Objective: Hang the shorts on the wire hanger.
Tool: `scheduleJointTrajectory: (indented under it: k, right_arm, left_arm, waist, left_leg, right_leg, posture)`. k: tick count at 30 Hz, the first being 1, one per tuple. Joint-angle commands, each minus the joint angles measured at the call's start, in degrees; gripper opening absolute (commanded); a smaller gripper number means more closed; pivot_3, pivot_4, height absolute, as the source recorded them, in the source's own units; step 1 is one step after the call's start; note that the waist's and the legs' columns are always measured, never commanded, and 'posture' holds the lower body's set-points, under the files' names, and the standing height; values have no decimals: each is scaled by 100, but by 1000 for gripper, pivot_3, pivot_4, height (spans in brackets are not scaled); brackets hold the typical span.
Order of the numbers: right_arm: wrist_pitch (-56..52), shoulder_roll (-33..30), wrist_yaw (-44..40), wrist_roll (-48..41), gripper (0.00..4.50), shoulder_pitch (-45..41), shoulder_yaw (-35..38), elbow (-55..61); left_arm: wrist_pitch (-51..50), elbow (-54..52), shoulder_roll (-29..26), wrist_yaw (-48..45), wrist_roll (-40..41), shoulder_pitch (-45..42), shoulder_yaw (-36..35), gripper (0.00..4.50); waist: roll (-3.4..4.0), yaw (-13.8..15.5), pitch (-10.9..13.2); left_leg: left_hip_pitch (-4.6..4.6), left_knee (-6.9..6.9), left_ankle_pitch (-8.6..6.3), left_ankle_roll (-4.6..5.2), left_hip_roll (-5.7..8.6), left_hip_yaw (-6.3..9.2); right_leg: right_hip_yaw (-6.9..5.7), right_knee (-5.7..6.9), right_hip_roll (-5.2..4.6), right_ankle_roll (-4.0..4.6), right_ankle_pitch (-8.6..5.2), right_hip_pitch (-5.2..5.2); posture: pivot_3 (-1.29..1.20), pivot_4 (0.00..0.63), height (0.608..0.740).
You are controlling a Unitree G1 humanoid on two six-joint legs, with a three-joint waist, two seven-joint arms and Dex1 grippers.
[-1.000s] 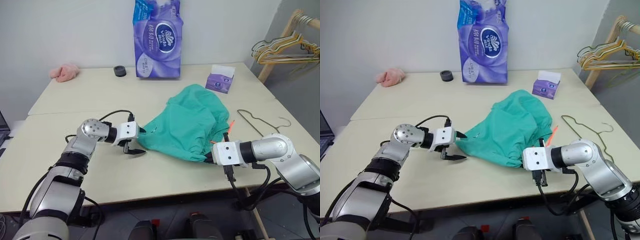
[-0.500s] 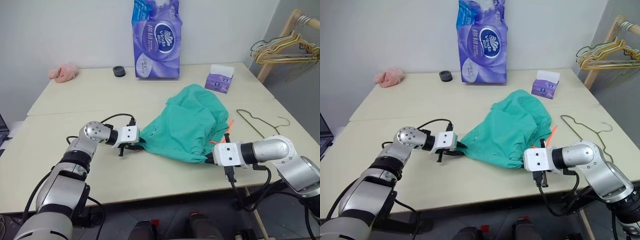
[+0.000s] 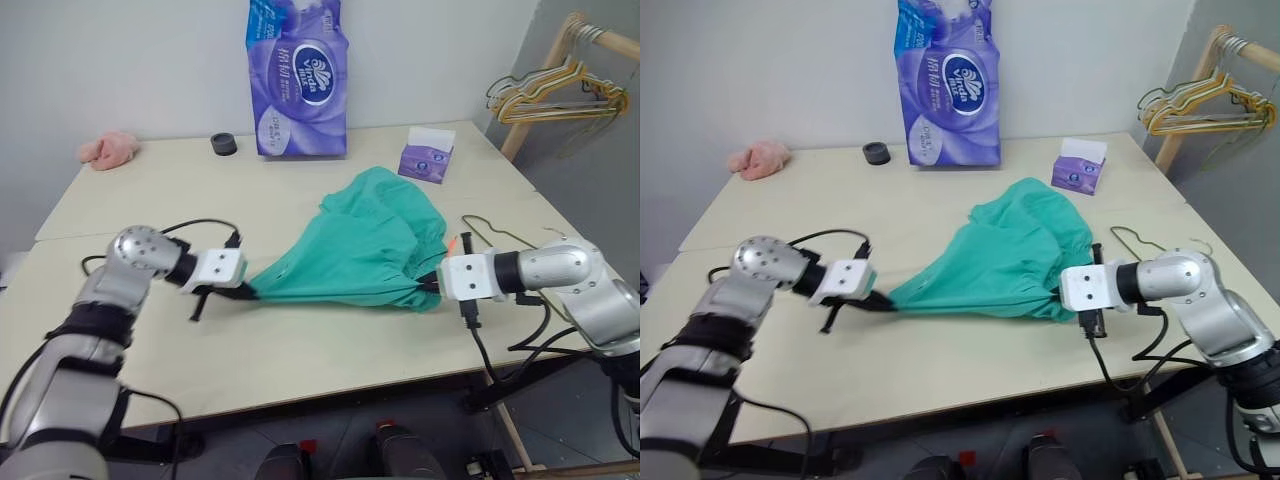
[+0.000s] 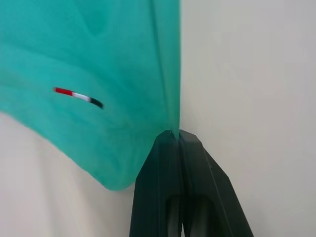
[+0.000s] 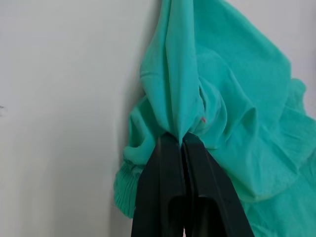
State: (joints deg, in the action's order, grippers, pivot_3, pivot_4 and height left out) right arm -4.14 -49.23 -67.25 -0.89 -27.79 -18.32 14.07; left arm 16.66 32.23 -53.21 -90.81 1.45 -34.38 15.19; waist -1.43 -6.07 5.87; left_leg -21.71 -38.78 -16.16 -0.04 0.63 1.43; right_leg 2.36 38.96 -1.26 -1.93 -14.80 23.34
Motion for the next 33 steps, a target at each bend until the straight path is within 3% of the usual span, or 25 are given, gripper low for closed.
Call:
scheduleJointTrajectory:
  k: [1, 5, 10, 14, 21, 27, 33]
  right_arm:
    - [-76, 45, -201, -93, 0, 240, -183, 493]
    - [-521, -180, -476, -491, 0, 1021, -390, 1454]
    - [-474, -813, -690, -471, 0, 1421, -115, 1482]
    - [140, -978, -510, 37, 0, 1336, -138, 1000]
    - [698, -997, -473, 392, 0, 985, -124, 286]
    - [608, -1321, -770, 94, 0, 1561, -68, 780]
    - [162, -1529, -1011, -190, 0, 1959, -29, 1288]
  left_arm:
    - [-618, -758, -836, -169, 249, 654, -179, 6]
    - [-1479, -2642, -1946, -169, 1232, 2268, -16, 6]
    - [-2231, -3771, -2398, -169, 1812, 2878, 15, 6]
    - [-2473, -3918, -2162, -151, 1698, 2771, 59, 6]
    - [-3416, -4437, -1595, -102, 1889, 2403, 95, 6]
    - [-4027, -4980, -1479, -150, 2152, 2507, 54, 6]
    - [-4020, -5160, -1700, -169, 2409, 2573, 192, 6]
  waist:
    - [2, 61, 3]
    - [11, 199, 9]
    - [23, 454, 22]
    - [18, 457, 24]
    - [21, 403, 26]
    - [22, 400, 26]
    - [22, 372, 26]
  left_leg:
    - [-3, -4, -5, 1, -13, 12]
    - [-9, -1, -10, -2, -23, 32]
    - [9, -16, -13, -11, -19, 9]
    - [91, -11, -13, -11, -19, -17]
    - [89, -2, -16, -10, -27, -16]
    - [88, 2, -21, -6, -31, -11]
    - [93, 1, -21, -7, -33, -12]
  right_leg:
    - [-2, 1, 8, 4, -2, 0]
    - [-16, 7, 13, 28, -16, 7]
    - [-15, -4, 8, 15, -29, -16]
    - [-12, -10, 12, 70, -65, -69]
    - [-7, -6, 55, 40, -53, -81]
    - [0, -6, 56, 43, -61, -79]
    - [0, -4, 58, 46, -65, -83]
  posture:
    - [-35, 88, 740]
    - [-27, 83, 740]
    - [-51, 81, 740]
    - [-60, 80, 740]
    - [-72, 75, 740]
    - [-90, 74, 740]
    - [-99, 76, 740]
